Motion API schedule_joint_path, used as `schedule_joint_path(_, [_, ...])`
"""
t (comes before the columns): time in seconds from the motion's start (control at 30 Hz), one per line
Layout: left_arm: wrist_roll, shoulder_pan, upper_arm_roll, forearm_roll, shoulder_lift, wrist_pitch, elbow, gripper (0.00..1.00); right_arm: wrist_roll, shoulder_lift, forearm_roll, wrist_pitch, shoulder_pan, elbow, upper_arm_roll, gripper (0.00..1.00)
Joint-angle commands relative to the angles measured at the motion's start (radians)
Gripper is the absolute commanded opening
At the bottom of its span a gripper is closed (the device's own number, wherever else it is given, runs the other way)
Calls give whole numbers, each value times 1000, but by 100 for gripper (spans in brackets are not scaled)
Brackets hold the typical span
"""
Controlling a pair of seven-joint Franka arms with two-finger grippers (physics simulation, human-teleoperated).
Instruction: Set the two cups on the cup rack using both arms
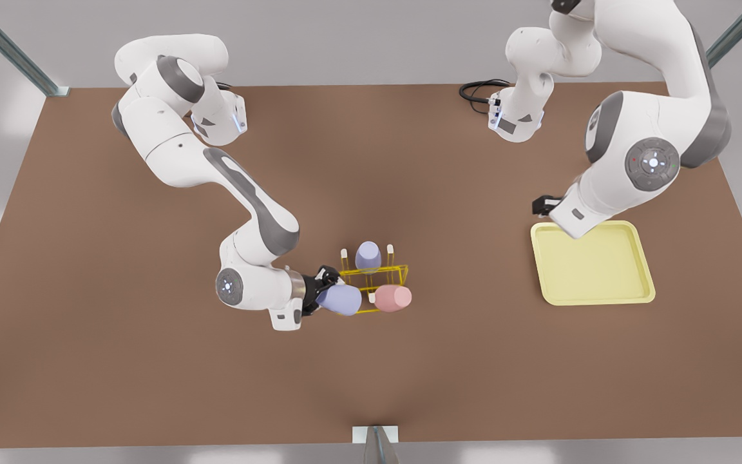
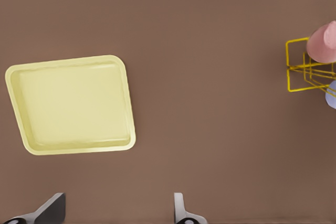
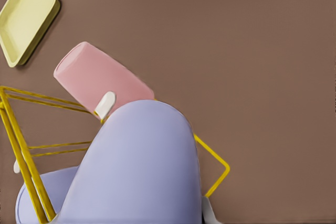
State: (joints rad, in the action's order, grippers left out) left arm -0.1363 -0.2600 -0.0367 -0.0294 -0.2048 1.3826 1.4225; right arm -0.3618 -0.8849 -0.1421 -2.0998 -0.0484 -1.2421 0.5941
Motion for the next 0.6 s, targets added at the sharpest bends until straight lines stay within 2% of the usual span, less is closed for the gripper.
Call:
schedule_joint_path(0.0, [126, -2, 0, 17, 1, 9, -1, 100, 323, 1, -10, 7, 1, 1, 1, 100])
schedule_joint_path(0.57, [123, -11, 3, -26, 1, 7, -2, 100, 652, -12, -226, 107, 27, -5, -8, 100])
